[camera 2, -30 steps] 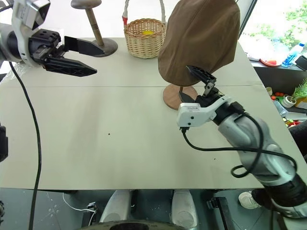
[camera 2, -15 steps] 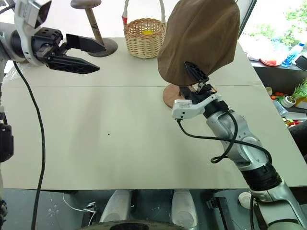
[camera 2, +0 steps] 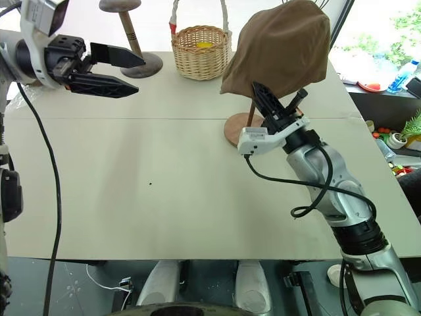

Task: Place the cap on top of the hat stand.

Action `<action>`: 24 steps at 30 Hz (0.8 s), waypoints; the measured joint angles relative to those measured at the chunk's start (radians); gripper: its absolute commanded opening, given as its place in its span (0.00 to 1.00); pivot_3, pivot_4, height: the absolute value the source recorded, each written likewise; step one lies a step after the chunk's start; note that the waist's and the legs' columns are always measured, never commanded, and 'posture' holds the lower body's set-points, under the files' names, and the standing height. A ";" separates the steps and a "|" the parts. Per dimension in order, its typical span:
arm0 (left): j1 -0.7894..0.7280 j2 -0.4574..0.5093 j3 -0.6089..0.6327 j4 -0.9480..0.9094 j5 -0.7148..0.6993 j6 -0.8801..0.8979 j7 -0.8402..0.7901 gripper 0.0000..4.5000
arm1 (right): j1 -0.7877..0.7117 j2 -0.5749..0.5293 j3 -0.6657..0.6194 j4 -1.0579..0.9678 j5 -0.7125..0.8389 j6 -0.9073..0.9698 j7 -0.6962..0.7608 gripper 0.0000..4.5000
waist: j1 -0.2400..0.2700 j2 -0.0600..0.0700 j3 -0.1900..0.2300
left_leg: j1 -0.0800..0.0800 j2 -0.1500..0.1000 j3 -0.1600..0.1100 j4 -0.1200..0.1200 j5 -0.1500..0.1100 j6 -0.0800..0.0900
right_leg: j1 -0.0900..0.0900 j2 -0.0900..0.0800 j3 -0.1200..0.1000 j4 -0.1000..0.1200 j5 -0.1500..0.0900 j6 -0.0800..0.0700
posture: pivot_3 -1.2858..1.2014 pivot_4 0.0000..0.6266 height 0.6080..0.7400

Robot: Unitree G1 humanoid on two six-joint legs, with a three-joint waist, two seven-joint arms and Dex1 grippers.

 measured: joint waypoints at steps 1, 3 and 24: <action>0.002 -0.001 0.000 0.000 0.003 -0.001 0.000 0.97 | -0.025 -0.011 -0.018 0.000 0.020 -0.010 0.012 0.00 | 0.000 0.000 0.000 | 0.000 0.000 0.000 0.000 0.000 0.000 | 0.000 0.000 0.000 0.000 0.000 0.000 | 0.52 0.24 0.91; 0.003 -0.001 0.002 -0.001 0.004 -0.001 0.001 0.97 | -0.066 -0.039 -0.046 -0.001 0.058 -0.039 0.035 0.00 | 0.000 0.000 0.000 | 0.000 0.000 0.000 -0.001 0.000 0.000 | 0.000 0.000 0.000 0.000 0.000 0.000 | 0.52 0.24 0.91; 0.041 0.011 0.045 -0.042 0.006 -0.001 0.030 0.97 | -0.263 -0.086 -0.138 0.342 0.654 -0.384 0.305 0.00 | -0.003 0.000 0.001 | 0.001 0.000 0.000 -0.001 0.000 0.000 | 0.001 0.000 0.000 0.000 0.000 0.001 | 0.52 0.24 0.91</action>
